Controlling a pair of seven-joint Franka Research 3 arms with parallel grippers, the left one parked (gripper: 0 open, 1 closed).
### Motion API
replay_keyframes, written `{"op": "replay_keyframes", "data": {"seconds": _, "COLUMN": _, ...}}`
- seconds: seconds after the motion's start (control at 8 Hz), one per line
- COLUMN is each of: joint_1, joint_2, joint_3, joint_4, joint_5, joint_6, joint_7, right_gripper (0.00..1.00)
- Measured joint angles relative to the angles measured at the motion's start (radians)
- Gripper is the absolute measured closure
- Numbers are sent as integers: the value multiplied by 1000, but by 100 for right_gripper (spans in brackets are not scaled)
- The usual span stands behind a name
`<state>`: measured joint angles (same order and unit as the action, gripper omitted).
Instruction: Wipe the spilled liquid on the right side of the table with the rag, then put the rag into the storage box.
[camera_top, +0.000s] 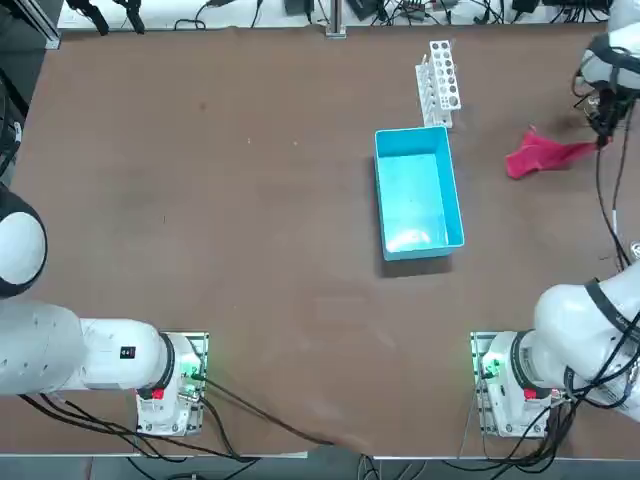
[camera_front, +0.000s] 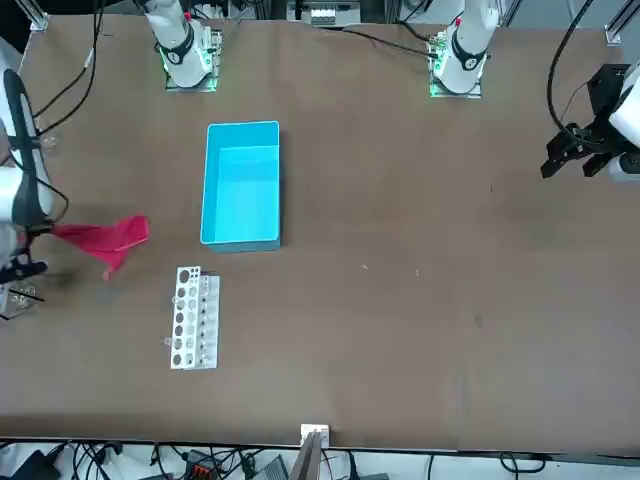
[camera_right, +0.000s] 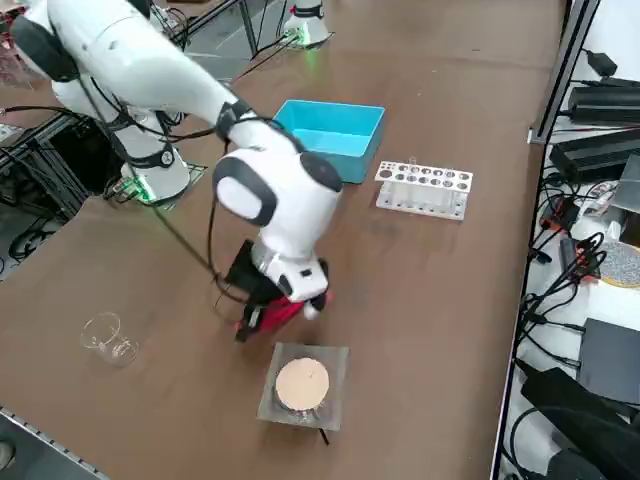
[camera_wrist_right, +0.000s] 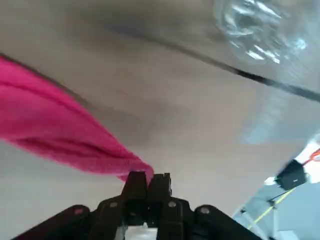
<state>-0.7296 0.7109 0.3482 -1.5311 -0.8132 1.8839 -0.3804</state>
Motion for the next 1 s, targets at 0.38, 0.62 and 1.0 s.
{"op": "replay_keyframes", "data": {"seconds": 0.38, "joint_1": -133, "joint_2": 5, "joint_3": 0, "joint_4": 4, "joint_5": -86, "joint_6": 100, "joint_7": -154, "right_gripper": 98}}
{"op": "replay_keyframes", "data": {"seconds": 0.62, "joint_1": -175, "joint_2": 4, "joint_3": 0, "joint_4": 21, "joint_5": -111, "joint_6": 144, "joint_7": -232, "right_gripper": 98}}
{"op": "replay_keyframes", "data": {"seconds": 1.0, "joint_1": -182, "joint_2": -7, "joint_3": 18, "joint_4": 54, "joint_5": -100, "joint_6": 137, "joint_7": -285, "right_gripper": 98}}
